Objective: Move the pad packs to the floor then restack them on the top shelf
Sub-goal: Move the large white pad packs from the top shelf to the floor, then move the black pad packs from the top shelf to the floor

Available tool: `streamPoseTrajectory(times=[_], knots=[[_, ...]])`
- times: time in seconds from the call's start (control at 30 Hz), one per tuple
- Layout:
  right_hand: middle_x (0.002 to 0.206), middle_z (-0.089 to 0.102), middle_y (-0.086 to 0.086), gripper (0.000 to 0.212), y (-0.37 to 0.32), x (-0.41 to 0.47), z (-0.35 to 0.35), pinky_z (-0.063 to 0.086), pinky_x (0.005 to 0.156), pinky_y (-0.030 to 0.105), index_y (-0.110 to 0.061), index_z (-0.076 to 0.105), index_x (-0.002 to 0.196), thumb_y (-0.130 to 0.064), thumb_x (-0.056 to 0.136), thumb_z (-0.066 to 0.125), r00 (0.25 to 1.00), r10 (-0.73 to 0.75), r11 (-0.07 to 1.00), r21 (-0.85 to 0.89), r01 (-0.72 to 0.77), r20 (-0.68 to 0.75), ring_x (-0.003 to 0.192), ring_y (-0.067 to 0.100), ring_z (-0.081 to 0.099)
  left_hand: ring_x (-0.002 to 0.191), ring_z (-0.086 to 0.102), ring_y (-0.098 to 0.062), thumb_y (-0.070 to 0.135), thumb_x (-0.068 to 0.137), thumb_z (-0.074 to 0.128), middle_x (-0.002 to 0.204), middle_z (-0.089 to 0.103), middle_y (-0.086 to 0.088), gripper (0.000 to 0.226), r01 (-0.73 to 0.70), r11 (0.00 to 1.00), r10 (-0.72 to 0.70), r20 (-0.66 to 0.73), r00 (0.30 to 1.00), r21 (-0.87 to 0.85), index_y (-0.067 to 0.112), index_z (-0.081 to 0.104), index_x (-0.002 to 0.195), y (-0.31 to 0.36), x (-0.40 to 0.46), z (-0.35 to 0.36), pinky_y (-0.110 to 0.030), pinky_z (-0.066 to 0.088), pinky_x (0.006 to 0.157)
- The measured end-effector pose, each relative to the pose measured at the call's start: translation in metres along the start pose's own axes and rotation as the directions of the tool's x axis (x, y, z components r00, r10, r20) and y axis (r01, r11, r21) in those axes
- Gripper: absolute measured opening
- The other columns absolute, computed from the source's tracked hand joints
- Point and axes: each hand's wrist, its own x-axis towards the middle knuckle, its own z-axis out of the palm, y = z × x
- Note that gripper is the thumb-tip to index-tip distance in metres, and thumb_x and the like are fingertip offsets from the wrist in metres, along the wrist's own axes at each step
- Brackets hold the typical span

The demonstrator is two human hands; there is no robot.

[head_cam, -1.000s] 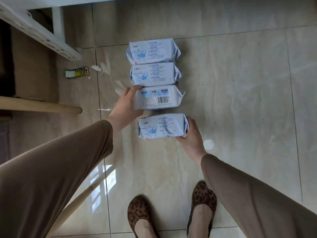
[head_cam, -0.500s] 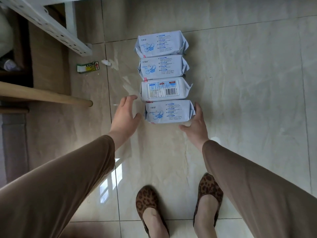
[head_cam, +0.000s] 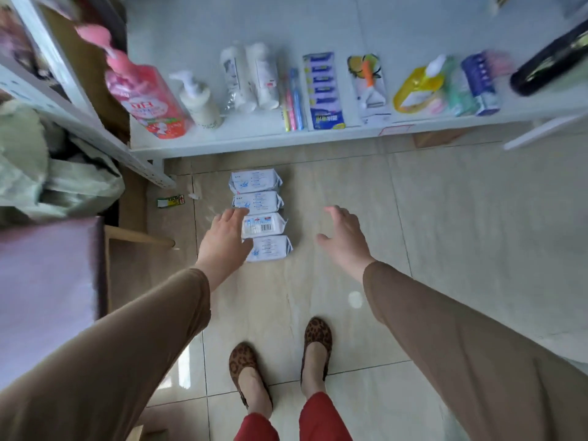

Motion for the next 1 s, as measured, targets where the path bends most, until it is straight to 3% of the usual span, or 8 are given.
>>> streamPoseTrajectory(times=[0.23, 0.47, 0.67, 1.0], knots=[[0.135, 0.052, 0.011, 0.057, -0.084, -0.087, -0.202, 0.037, 0.101, 0.036, -0.013, 0.047, 0.140, -0.020, 0.087, 0.066, 0.984, -0.116, 0.989, -0.112, 0.101, -0.139, 0.126, 0.033, 0.044, 0.129, 0.040, -0.029, 0.022, 0.086, 0.064, 0.141, 0.045, -0.006, 0.062, -0.235, 0.967, 0.242, -0.072, 0.968, 0.096, 0.016, 0.040, 0.142, 0.144, -0.033, -0.180, -0.043, 0.043, 0.102], [0.130, 0.056, 0.010, 0.050, -0.110, -0.141, -0.371, 0.041, 0.098, 0.040, -0.015, 0.051, 0.134, -0.024, 0.088, 0.067, 0.927, -0.167, 0.983, -0.124, 0.133, -0.337, 0.121, 0.031, 0.047, 0.129, 0.041, -0.029, 0.022, 0.086, 0.065, 0.140, 0.047, -0.005, 0.060, -0.410, 0.904, 0.427, -0.194, 0.883, 0.121, 0.017, 0.044, 0.141, 0.281, -0.049, -0.295, -0.041, 0.037, 0.106], [0.138, 0.051, 0.007, 0.051, -0.085, -0.130, -0.494, 0.040, 0.101, 0.040, -0.017, 0.048, 0.137, -0.027, 0.089, 0.064, 0.879, -0.203, 0.979, -0.116, 0.169, -0.431, 0.127, 0.029, 0.042, 0.133, 0.037, -0.027, 0.024, 0.086, 0.067, 0.142, 0.045, -0.004, 0.061, -0.455, 0.882, 0.471, -0.242, 0.848, 0.123, 0.018, 0.043, 0.142, 0.390, -0.026, -0.332, -0.040, 0.035, 0.108], [0.142, 0.049, 0.006, 0.052, -0.025, -0.064, -0.644, 0.040, 0.104, 0.043, -0.016, 0.046, 0.139, -0.028, 0.091, 0.063, 0.867, -0.301, 0.954, -0.131, 0.271, -0.397, 0.130, 0.028, 0.042, 0.135, 0.037, -0.025, 0.030, 0.089, 0.066, 0.145, 0.043, -0.003, 0.061, -0.359, 0.924, 0.383, -0.315, 0.868, 0.134, 0.019, 0.041, 0.143, 0.518, 0.031, -0.345, -0.039, 0.034, 0.110]])
